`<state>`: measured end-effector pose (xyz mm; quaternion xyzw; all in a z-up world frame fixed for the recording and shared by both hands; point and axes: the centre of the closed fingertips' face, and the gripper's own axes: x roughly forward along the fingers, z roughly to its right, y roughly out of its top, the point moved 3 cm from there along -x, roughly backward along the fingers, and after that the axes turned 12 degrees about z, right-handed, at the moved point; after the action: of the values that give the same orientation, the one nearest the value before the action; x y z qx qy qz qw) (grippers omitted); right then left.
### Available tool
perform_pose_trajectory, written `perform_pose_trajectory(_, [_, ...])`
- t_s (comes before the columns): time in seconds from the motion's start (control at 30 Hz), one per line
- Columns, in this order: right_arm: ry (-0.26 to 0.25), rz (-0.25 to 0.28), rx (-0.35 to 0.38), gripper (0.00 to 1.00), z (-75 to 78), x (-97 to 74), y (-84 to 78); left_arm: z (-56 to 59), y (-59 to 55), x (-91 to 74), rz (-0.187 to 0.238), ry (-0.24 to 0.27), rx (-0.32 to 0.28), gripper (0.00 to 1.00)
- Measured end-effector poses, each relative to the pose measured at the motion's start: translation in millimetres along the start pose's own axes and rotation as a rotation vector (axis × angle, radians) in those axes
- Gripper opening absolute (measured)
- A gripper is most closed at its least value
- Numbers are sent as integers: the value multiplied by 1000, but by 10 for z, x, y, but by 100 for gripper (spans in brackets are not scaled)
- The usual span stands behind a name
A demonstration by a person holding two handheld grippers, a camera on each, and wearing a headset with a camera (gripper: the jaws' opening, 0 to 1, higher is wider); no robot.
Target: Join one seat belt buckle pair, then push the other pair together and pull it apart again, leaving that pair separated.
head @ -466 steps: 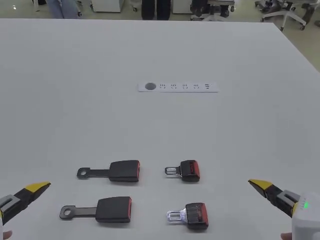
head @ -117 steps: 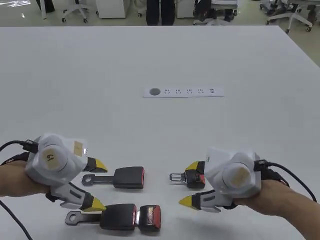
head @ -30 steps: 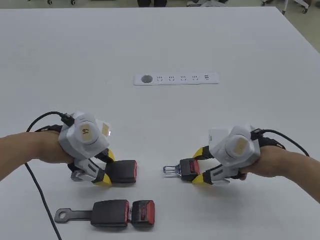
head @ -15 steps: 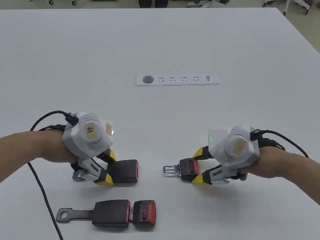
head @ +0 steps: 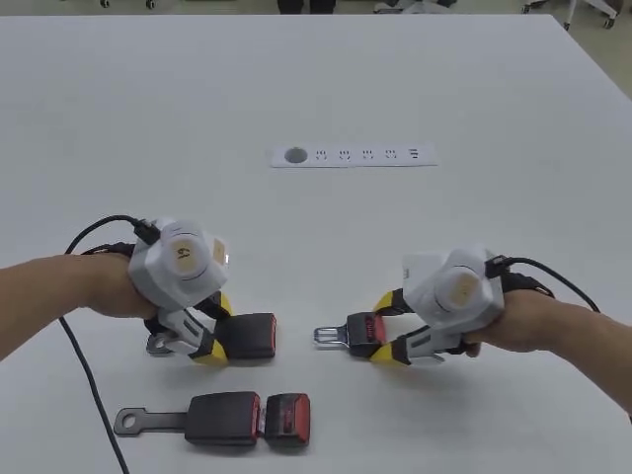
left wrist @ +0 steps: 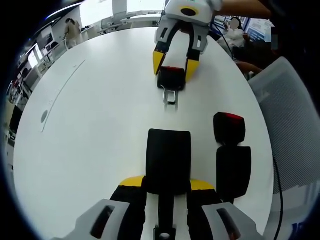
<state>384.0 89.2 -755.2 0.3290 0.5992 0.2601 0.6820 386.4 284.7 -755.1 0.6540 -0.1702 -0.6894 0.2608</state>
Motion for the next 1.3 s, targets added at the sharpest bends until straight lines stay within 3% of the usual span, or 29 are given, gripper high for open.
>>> perform_pose_trajectory(1.3, [24,35,-8,31,-65,300,308,20,14,-21,0,1,10,32])
